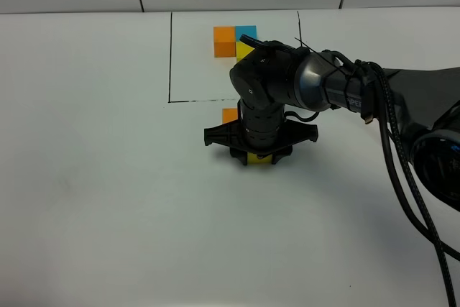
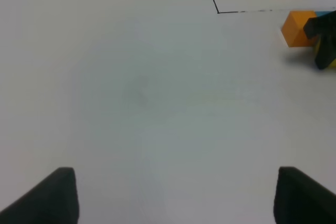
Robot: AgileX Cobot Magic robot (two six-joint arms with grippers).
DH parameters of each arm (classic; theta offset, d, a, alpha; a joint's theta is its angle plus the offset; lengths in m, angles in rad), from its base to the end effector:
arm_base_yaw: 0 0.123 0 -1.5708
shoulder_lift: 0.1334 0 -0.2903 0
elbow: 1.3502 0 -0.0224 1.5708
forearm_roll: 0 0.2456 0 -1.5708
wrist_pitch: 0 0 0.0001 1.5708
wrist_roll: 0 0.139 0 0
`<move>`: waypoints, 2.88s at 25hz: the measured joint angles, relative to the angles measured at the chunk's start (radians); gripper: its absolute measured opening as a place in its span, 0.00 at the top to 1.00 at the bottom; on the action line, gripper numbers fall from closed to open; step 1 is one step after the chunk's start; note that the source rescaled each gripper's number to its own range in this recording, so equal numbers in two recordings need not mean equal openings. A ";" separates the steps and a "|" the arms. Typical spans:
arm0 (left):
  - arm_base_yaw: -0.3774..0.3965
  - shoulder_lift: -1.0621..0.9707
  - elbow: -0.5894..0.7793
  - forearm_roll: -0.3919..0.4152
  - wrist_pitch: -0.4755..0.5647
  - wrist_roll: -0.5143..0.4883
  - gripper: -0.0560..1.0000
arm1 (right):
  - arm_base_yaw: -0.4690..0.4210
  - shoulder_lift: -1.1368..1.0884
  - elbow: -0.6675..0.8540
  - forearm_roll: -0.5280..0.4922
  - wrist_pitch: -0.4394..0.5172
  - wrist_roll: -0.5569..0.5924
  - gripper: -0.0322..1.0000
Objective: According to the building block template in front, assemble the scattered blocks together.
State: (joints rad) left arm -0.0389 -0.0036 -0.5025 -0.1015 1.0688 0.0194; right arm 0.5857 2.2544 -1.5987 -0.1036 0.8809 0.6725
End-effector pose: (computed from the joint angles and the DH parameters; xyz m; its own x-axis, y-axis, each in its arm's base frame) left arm 0.0259 -0.0134 0.2533 -0.4588 -0.0116 -0.8885 0.1042 0.9923 -0.0668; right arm 0.3792 0.2383 0.0708 -0.9888 0.0258 -0.1468 0.0253 0.9997 0.0055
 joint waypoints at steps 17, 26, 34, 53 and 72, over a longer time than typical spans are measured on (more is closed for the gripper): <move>0.000 0.000 0.000 0.000 0.000 0.000 0.36 | -0.004 0.001 -0.004 -0.003 0.004 -0.050 0.95; 0.000 0.000 0.000 0.000 0.000 0.000 0.36 | -0.006 0.001 -0.006 0.008 0.002 -0.063 0.95; 0.000 0.000 0.000 0.000 0.000 0.000 0.36 | -0.011 0.001 -0.006 0.031 -0.006 -0.108 0.91; 0.000 0.000 0.000 0.000 0.000 0.000 0.36 | -0.022 -0.152 0.003 0.033 0.057 -0.240 0.00; 0.000 0.000 0.000 0.000 0.000 0.000 0.36 | -0.493 -0.659 0.519 0.029 -0.231 -0.562 0.00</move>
State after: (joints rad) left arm -0.0389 -0.0036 -0.5025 -0.1015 1.0688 0.0194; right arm 0.0925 1.5957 -1.0801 -0.0748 0.6495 0.1107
